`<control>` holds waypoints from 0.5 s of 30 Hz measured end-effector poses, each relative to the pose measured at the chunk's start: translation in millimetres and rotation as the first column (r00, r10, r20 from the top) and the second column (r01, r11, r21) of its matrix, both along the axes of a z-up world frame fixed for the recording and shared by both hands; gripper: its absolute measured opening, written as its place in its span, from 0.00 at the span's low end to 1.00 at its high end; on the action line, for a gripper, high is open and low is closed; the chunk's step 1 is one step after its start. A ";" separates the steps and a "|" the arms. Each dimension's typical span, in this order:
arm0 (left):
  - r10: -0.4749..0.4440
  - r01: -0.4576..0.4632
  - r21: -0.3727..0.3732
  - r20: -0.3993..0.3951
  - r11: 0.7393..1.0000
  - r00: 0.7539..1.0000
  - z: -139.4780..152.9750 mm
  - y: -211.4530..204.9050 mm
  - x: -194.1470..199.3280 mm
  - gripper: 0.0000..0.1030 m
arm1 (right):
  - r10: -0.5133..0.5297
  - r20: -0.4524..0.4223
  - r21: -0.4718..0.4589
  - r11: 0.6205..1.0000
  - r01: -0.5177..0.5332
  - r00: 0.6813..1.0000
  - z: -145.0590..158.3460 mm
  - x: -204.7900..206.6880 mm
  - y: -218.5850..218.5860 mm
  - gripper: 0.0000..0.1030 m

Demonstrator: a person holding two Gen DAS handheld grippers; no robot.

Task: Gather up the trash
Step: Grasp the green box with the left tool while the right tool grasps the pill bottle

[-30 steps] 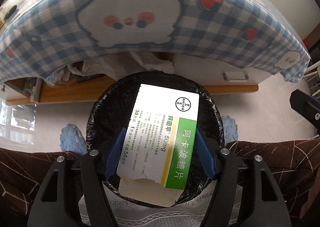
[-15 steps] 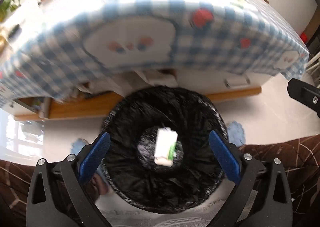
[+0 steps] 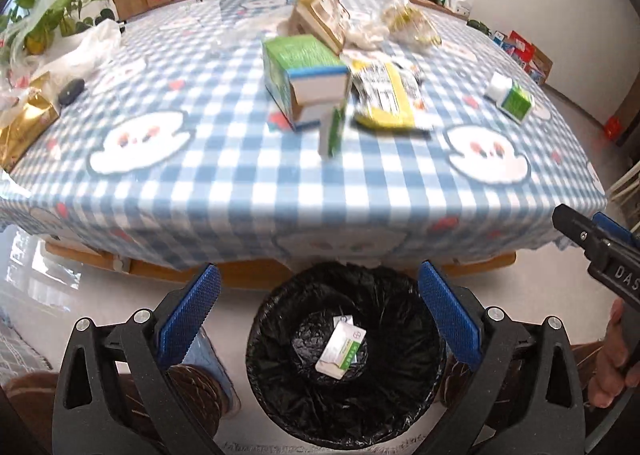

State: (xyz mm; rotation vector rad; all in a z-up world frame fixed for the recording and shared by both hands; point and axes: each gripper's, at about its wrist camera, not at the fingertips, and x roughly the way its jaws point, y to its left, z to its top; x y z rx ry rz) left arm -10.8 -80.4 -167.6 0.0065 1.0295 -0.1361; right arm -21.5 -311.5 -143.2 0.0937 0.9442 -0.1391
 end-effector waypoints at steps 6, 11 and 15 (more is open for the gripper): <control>0.023 -0.023 -0.034 -0.014 0.999 1.000 18.5 11.6 36.2 0.94 | -0.014 0.002 -0.010 1.000 0.014 1.000 4.9 27.8 -8.6 0.91; 0.017 -0.017 -0.020 0.000 1.000 1.000 31.7 10.0 65.7 0.94 | 0.002 0.021 -0.038 0.999 -0.001 1.000 13.6 61.6 -13.6 0.91; 0.014 -0.014 -0.004 -0.003 1.000 1.000 37.0 8.7 92.4 0.94 | -0.011 0.017 -0.032 0.999 0.012 1.000 13.1 91.3 -21.0 0.91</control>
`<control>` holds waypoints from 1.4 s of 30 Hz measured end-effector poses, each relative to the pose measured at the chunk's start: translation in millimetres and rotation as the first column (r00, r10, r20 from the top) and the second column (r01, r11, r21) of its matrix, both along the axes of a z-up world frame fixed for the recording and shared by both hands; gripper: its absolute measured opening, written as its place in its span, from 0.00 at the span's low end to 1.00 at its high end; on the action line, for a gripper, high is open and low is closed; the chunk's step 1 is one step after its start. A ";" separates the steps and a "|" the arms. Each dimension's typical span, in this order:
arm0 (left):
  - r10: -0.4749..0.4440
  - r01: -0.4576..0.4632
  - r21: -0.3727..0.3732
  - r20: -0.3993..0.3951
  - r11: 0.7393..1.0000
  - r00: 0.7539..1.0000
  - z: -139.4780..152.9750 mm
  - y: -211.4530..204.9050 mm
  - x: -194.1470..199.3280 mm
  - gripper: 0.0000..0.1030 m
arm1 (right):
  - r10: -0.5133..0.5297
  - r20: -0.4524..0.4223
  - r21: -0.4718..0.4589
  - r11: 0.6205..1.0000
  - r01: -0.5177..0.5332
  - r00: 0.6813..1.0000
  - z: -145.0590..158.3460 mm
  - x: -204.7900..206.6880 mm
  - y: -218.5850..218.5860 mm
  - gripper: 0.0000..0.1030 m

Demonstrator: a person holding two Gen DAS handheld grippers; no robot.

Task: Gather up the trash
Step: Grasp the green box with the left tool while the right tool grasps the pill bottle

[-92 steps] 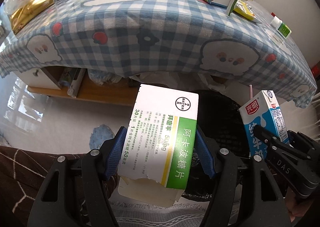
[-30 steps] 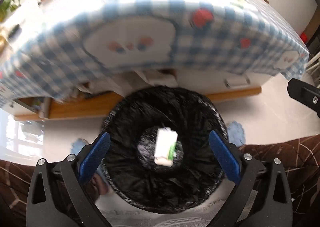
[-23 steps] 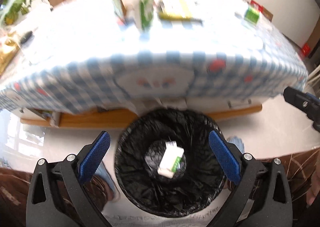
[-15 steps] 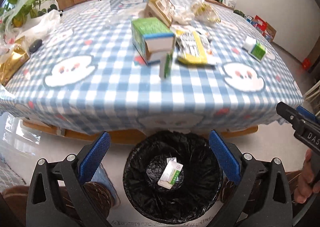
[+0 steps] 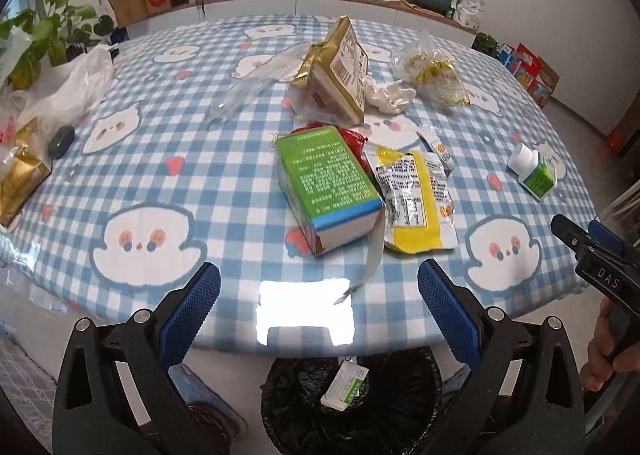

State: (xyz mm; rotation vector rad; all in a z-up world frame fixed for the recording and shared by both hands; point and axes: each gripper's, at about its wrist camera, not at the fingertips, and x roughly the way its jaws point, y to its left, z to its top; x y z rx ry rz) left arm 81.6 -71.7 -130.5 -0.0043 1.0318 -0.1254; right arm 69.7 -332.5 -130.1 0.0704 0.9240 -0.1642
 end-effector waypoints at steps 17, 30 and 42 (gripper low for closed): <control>0.007 -0.007 -0.003 -0.077 1.000 0.997 -25.7 1.1 78.9 0.88 | -0.003 -0.071 -0.060 0.998 -0.002 0.997 -27.3 76.1 -13.6 0.84; 0.006 -0.008 -0.016 -0.132 1.000 0.991 -40.3 -3.1 91.3 0.60 | -0.040 -0.101 -0.039 0.999 0.036 0.994 -41.9 86.5 -19.8 0.63; -0.013 0.014 0.008 -0.122 1.000 0.992 -35.5 -1.8 84.6 0.46 | -0.038 -0.087 -0.027 0.999 0.036 0.995 -37.1 85.1 -21.3 0.55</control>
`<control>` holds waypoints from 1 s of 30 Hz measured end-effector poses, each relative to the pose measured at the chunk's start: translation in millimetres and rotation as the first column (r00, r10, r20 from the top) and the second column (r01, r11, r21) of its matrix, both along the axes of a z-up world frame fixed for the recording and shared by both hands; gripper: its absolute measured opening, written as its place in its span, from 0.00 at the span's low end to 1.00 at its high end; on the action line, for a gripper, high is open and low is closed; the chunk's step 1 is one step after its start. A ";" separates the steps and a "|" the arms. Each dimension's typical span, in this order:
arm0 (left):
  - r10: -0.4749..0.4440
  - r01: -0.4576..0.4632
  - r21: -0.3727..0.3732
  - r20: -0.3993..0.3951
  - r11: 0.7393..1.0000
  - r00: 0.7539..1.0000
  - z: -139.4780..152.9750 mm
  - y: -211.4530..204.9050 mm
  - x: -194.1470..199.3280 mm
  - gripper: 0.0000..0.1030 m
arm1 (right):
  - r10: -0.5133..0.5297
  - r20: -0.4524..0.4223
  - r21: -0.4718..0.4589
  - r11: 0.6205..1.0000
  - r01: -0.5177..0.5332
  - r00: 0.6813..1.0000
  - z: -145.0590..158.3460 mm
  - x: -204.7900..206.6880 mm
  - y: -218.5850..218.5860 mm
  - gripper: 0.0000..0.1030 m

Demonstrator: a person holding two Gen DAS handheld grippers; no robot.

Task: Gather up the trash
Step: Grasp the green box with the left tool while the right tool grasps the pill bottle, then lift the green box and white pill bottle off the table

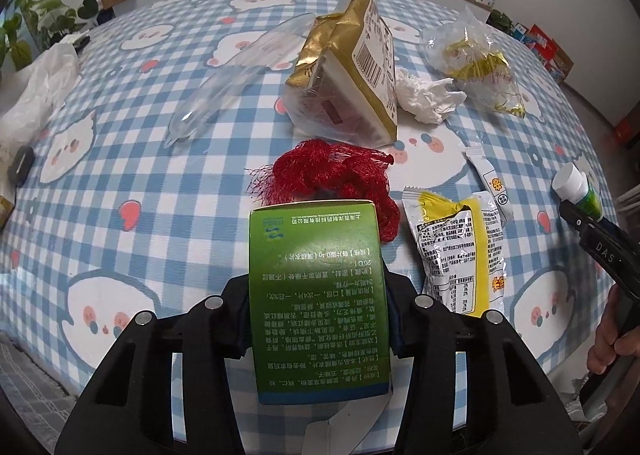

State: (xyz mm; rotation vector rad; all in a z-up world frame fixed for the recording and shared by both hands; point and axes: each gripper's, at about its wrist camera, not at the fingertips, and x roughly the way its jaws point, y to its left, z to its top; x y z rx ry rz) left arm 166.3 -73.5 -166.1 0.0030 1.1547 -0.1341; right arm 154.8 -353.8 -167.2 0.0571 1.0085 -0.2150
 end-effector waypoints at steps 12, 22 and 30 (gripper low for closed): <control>-0.005 0.004 0.007 0.043 1.000 0.999 17.4 4.4 -7.4 0.46 | 0.009 0.029 0.002 1.000 -0.009 1.000 8.8 -5.0 3.2 0.55; -0.021 0.021 0.000 0.063 1.000 0.998 24.5 4.4 -14.5 0.46 | 0.017 0.056 0.009 1.000 -0.017 0.998 15.6 -11.1 4.6 0.55; -0.022 0.023 -0.004 0.083 1.000 0.996 33.5 5.1 -20.9 0.46 | 0.036 0.090 0.009 0.999 -0.037 0.995 27.5 -20.7 12.2 0.55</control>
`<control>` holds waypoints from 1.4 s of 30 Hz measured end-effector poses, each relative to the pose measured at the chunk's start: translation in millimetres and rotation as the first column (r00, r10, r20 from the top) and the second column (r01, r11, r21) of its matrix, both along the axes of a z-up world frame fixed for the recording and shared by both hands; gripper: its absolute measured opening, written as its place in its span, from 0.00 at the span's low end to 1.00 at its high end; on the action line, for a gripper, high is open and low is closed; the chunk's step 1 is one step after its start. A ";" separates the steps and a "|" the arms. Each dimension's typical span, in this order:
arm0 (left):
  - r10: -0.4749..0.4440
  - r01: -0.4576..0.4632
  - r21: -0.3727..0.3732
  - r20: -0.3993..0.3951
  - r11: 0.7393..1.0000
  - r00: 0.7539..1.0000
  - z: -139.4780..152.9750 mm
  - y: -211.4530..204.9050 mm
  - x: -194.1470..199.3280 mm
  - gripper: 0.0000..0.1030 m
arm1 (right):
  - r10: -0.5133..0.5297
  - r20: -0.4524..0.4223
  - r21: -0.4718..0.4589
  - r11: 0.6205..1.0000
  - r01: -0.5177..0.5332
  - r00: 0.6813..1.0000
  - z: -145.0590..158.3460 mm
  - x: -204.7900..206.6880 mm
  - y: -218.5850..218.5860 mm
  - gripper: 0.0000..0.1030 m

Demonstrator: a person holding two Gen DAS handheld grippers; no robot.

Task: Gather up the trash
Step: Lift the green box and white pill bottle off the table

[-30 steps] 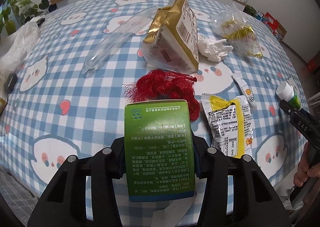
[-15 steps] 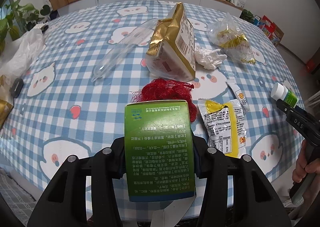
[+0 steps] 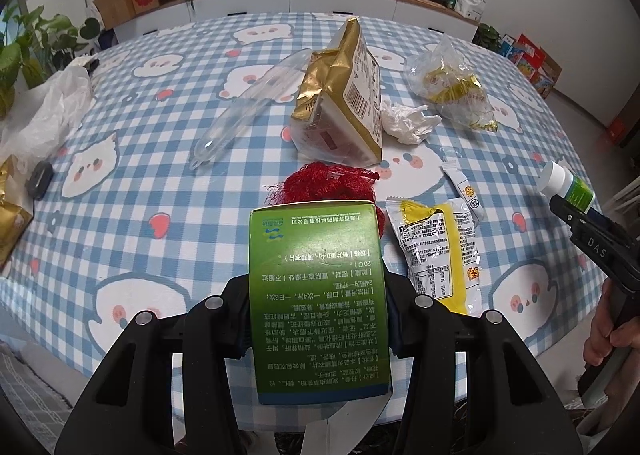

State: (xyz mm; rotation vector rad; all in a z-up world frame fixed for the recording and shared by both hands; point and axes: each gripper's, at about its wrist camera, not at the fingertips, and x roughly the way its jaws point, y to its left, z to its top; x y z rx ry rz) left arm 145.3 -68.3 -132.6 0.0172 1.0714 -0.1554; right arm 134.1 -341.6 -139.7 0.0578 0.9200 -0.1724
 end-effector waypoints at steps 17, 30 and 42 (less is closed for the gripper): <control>-0.012 0.013 -0.013 0.042 1.000 0.999 20.5 1.7 -37.0 0.46 | 0.066 0.093 0.010 0.998 -0.067 0.994 43.6 -46.6 33.5 0.55; -0.002 0.004 -0.029 0.080 1.000 0.997 35.3 8.7 -76.5 0.46 | 0.121 0.094 -0.005 0.993 -0.121 0.988 47.5 -83.0 67.5 0.55; 0.001 0.003 -0.048 0.096 0.999 0.995 33.9 20.6 -131.4 0.46 | 0.146 0.086 -0.005 0.989 -0.146 0.986 47.2 -139.6 91.0 0.55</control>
